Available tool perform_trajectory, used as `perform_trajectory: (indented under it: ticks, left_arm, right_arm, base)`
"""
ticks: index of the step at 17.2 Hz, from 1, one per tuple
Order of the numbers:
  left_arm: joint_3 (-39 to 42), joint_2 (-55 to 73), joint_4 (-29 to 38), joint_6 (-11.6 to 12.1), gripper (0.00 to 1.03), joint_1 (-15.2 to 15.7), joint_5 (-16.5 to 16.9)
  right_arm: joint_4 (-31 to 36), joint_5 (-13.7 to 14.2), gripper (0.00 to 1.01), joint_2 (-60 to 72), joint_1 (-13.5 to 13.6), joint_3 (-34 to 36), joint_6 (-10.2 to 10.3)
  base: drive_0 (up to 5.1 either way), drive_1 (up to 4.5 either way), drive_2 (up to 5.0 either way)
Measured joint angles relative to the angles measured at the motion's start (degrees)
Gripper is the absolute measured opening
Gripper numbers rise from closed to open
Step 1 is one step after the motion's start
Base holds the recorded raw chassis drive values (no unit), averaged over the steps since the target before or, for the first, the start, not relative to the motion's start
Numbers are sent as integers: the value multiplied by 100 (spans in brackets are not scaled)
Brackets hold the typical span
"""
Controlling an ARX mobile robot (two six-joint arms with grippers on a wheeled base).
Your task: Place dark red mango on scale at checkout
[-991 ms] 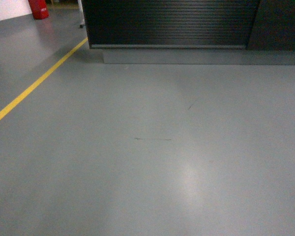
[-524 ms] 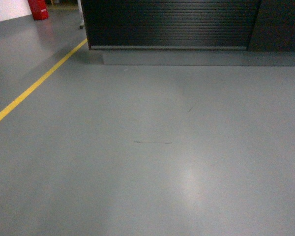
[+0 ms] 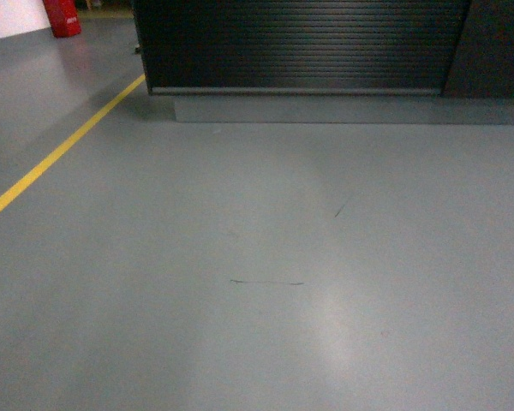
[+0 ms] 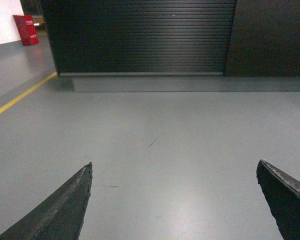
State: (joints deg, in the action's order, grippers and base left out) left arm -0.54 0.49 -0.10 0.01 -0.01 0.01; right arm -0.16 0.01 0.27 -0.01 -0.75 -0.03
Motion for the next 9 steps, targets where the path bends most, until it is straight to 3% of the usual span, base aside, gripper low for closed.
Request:
perform_trajectory:
  ticks: [9]
  left_arm:
    - [0, 2, 7, 0, 98, 0, -2]
  right_arm:
    - [-9, 0, 98, 0, 0, 0, 0]
  base:
    - [-2, 423, -428]
